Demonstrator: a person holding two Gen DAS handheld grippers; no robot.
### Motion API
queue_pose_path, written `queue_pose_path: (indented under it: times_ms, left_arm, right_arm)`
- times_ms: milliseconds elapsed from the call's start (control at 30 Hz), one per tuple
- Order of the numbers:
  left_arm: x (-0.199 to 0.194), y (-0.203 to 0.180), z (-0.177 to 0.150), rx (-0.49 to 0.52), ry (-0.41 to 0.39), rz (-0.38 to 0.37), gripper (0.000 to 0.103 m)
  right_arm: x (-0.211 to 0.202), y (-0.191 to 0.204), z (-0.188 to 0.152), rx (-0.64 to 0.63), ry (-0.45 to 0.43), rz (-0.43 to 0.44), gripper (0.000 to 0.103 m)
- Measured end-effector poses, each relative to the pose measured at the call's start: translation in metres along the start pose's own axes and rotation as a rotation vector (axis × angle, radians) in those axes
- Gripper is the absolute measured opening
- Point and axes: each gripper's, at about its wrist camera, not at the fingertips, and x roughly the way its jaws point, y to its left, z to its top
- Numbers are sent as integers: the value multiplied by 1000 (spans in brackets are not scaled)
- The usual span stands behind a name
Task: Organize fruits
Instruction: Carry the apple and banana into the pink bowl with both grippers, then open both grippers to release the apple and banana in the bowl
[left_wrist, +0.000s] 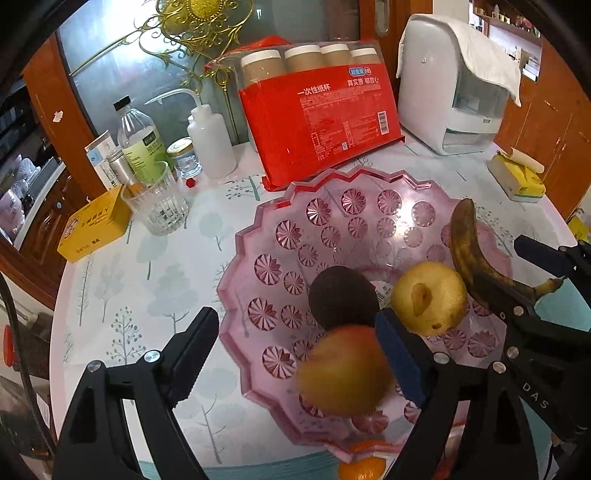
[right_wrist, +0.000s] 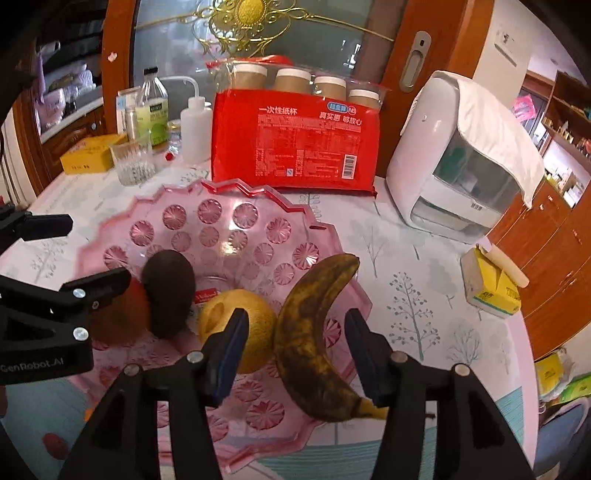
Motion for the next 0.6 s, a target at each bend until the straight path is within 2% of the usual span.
queue_pose_path:
  times_ms: [600]
  left_arm:
    - [-57, 22, -31, -74, -3, -1, 89]
  right_arm:
    - [-49, 4, -13, 59, -23, 87, 55]
